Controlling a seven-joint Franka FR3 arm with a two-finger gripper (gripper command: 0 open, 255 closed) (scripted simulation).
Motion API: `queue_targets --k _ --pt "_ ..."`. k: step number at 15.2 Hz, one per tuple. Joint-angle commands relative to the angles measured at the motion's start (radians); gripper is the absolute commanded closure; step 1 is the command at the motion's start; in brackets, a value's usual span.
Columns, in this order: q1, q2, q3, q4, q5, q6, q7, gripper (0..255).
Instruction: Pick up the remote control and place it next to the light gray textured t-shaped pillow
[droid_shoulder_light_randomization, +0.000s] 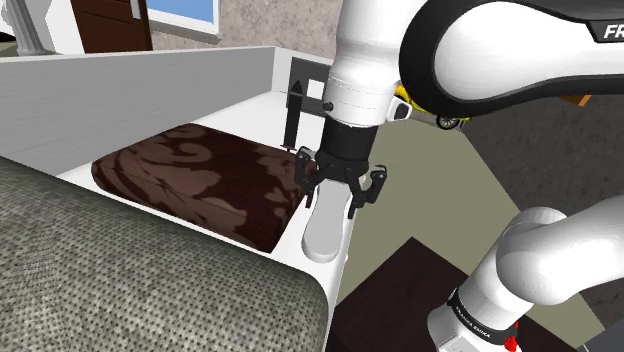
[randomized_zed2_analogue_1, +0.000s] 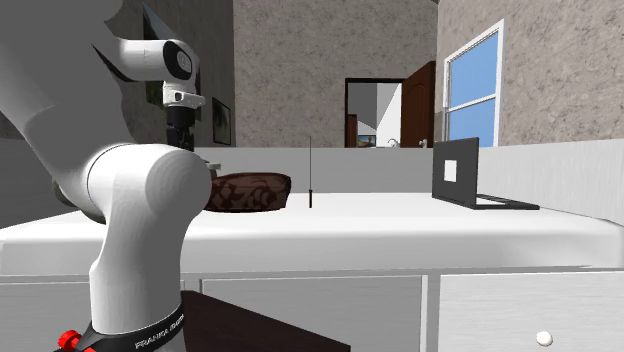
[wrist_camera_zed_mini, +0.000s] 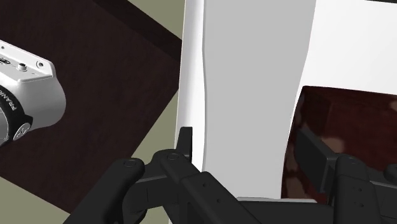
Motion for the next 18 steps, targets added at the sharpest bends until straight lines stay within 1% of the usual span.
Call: queue_targets --k 1,18 --pt "0.0 0.004 0.008 -0.021 0.004 0.026 -0.001 255" --pt "-0.001 0.071 0.091 -0.197 0.036 0.27 0.002 255"
